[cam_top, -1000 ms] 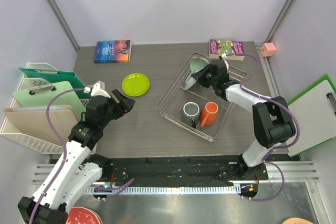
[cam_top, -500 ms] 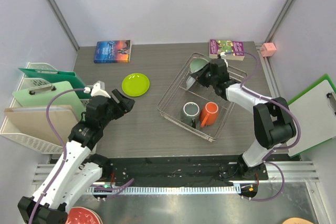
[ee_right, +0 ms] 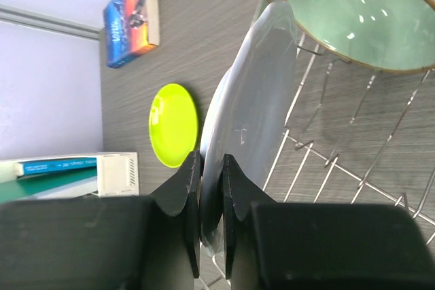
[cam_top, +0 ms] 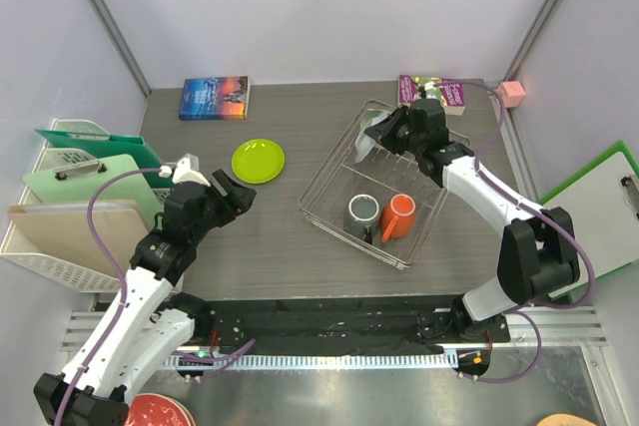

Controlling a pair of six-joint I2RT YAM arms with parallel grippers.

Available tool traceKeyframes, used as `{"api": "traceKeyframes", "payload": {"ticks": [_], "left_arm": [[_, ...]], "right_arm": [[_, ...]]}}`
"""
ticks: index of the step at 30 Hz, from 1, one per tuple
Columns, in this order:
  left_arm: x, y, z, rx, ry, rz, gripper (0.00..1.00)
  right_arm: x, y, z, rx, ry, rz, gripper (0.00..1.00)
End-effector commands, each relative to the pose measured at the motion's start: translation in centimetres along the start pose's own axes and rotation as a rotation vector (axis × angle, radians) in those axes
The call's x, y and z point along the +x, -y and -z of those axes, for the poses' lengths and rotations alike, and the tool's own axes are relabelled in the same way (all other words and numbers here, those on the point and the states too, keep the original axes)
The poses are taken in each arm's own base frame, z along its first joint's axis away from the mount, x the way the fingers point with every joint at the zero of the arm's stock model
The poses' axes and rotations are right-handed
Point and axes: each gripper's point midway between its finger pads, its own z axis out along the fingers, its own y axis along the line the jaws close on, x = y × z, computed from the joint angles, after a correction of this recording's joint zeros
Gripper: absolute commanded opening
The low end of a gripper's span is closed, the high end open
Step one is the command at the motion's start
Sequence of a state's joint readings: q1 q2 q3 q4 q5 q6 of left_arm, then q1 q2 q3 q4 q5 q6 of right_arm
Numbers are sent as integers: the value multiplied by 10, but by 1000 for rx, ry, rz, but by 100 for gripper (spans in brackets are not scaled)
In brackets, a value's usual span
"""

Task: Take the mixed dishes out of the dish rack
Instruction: Pick up the plate from the dish rack.

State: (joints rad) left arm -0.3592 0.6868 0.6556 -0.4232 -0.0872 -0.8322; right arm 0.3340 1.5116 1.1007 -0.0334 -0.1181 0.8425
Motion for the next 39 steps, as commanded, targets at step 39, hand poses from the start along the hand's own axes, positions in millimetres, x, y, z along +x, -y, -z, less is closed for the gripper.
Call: {"api": "traceKeyframes", "payload": {"ticks": [39], "left_arm": [[-11,61,9,210,-155,-284,64]], "right_arm": [[152,-84,163,-225,582,2035,1]]}}
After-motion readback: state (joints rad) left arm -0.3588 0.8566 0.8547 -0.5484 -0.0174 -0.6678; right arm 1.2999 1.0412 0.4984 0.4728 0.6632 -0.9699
